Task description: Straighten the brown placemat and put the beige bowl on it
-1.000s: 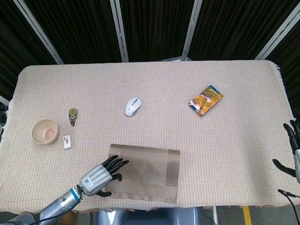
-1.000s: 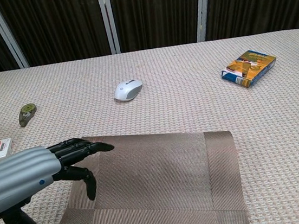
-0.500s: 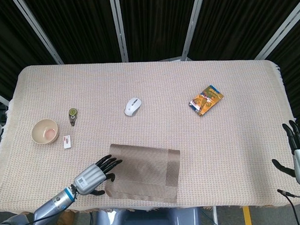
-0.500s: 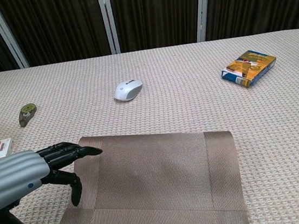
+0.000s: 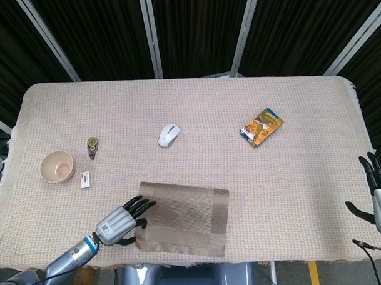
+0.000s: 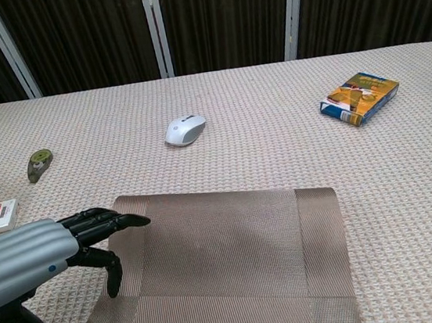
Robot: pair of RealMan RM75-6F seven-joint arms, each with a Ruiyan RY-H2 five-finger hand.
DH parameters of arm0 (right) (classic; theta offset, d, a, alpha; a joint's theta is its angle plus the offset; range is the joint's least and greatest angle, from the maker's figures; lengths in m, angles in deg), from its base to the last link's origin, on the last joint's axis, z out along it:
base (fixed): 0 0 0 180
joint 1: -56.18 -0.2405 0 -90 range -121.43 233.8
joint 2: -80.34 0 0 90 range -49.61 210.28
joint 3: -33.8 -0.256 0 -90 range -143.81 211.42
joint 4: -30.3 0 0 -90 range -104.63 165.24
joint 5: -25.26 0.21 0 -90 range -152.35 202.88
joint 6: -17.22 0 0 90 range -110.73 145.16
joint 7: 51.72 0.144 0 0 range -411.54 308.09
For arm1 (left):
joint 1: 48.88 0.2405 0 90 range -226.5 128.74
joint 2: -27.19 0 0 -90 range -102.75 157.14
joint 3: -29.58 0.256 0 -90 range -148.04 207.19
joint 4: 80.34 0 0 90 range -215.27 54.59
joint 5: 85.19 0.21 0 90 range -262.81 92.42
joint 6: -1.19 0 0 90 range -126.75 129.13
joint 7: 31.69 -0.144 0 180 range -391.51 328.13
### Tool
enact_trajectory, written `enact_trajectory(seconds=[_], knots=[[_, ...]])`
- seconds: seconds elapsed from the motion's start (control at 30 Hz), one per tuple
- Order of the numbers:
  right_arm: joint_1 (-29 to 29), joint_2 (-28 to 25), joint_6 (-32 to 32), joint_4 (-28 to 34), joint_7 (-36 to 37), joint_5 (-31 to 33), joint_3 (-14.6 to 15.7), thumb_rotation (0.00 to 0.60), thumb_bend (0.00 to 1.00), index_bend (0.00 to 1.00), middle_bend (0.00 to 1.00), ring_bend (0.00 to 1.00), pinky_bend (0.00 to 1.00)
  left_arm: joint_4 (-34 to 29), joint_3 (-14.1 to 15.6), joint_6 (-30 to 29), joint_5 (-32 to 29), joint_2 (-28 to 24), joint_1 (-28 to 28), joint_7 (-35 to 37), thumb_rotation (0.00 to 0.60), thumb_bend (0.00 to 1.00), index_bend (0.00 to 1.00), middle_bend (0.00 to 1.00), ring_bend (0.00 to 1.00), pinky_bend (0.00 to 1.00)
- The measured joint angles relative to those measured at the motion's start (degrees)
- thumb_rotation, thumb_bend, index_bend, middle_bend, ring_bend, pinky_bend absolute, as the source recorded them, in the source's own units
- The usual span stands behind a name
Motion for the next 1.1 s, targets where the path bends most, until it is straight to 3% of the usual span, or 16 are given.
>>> enact_trajectory(seconds=[0.37,1.1], knots=[[0.0,-0.1,-0.1,0.0,0.2,0.0,0.0,0.600,0.00,0.00,0.00,0.00,0.00,0.9,0.3,1.1,-0.5,1.4,-0.1,-0.1,0.600,0.36,0.47,0.00,0.00,0.00],[-0.1,-0.1,-0.4,0.0,0.3,0.2,0.0,0.600,0.00,0.00,0.00,0.00,0.00,4.2,0.2,1.6,-2.4,3.1,0.1,1.7,0.600,0.44,0.49,0.00,0.00,0.00]])
